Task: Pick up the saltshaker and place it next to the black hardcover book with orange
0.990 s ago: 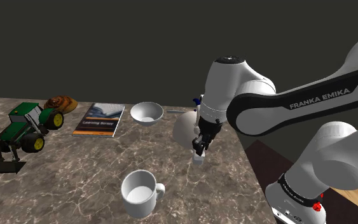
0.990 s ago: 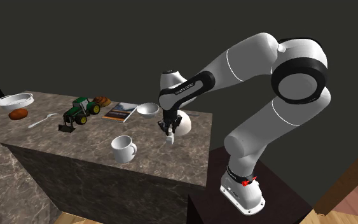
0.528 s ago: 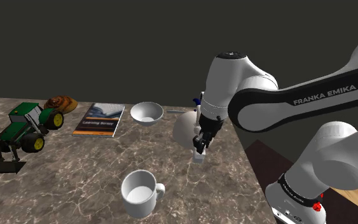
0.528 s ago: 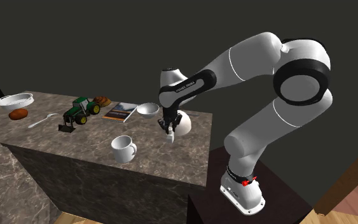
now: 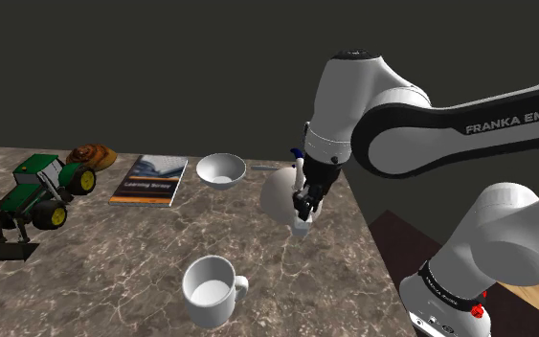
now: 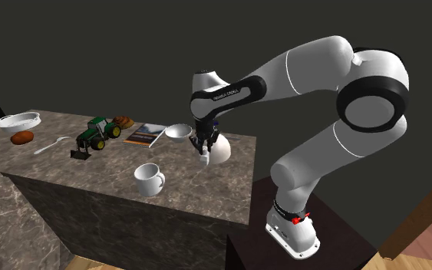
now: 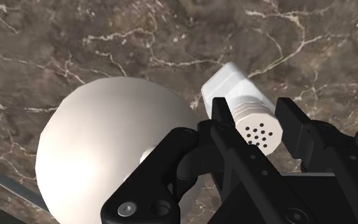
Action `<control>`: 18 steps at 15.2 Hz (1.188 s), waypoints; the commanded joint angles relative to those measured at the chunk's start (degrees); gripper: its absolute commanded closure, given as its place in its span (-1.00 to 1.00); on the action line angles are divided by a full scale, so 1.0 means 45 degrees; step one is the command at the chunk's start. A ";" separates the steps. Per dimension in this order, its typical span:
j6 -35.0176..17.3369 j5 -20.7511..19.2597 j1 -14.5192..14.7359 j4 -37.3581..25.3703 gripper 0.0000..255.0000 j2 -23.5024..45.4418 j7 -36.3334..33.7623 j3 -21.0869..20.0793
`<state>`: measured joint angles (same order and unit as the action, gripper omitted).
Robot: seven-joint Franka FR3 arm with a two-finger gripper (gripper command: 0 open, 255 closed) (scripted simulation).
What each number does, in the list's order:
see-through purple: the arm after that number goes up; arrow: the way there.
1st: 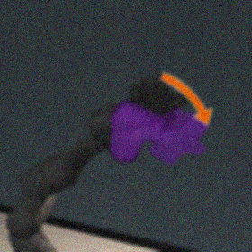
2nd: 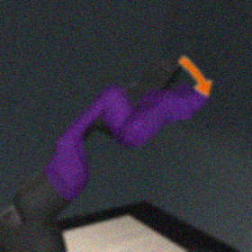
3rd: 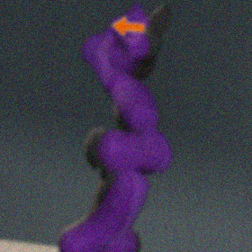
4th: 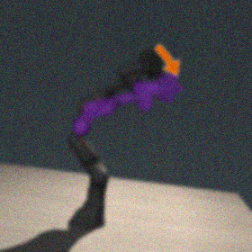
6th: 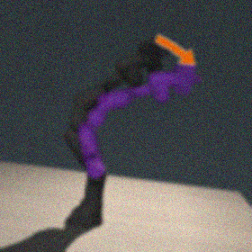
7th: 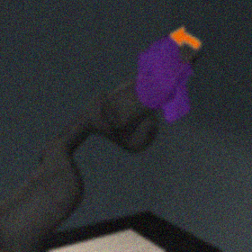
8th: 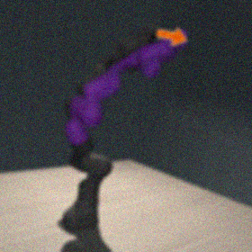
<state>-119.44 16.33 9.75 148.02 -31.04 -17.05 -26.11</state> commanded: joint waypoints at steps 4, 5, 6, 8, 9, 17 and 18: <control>0.0982 -0.0119 -0.0020 -0.0615 1.00 -0.0361 0.0007 0.0236; 0.1170 -0.0143 -0.0025 -0.0747 1.00 -0.0417 0.0003 0.0277; 0.1356 -0.0167 -0.0031 -0.0882 1.00 -0.0468 -0.0001 0.0318; 0.1724 -0.0216 -0.0044 -0.1159 1.00 -0.0561 -0.0011 0.0397; 0.1906 -0.0241 -0.0051 -0.1300 1.00 -0.0601 -0.0016 0.0436; 0.3318 -0.0442 -0.0122 -0.2515 1.00 -0.0798 -0.0072 0.0717; 0.3490 -0.0467 -0.0133 -0.2676 1.00 -0.0807 -0.0080 0.0749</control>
<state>-104.65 14.35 9.19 136.67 -34.49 -17.43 -22.96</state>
